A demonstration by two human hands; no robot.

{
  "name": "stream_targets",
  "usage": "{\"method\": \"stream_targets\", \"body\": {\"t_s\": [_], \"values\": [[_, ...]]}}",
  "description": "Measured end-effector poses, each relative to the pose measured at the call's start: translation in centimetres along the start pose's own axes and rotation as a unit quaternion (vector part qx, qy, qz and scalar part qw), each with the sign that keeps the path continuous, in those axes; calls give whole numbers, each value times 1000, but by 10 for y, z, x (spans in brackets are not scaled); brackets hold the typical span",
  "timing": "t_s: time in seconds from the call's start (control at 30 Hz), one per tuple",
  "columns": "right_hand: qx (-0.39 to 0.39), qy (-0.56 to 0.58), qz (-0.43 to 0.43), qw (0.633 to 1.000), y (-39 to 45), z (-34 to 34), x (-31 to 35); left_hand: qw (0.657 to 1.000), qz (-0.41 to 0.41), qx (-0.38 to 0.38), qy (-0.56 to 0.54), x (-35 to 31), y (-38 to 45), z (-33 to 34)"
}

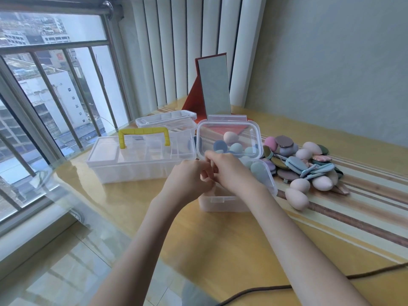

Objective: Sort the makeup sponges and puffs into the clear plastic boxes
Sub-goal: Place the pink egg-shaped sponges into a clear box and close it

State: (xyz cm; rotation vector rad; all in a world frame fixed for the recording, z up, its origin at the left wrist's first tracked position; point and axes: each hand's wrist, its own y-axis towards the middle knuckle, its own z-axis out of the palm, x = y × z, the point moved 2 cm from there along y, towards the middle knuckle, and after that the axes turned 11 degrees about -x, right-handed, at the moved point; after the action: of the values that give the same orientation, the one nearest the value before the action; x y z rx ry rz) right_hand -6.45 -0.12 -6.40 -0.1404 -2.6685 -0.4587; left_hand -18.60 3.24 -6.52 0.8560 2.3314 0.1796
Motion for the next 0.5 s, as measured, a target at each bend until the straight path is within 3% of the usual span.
{"method": "stream_targets", "body": {"t_s": [0.1,0.2,0.33,0.5], "values": [[7,0,-3,1000,0,-2,3,1000,-5,-6,-2,0,-1,1],[26,96,64,993,-3,-9,-10,999,-18,-23,-26,6,-2,0],[-41,191,135,971,-6,-24,-26,998,-6,-59,-13,6,-5,-1],[-9,214,129,968,-12,-14,-13,994,-1,-108,4,2,-9,3]]}}
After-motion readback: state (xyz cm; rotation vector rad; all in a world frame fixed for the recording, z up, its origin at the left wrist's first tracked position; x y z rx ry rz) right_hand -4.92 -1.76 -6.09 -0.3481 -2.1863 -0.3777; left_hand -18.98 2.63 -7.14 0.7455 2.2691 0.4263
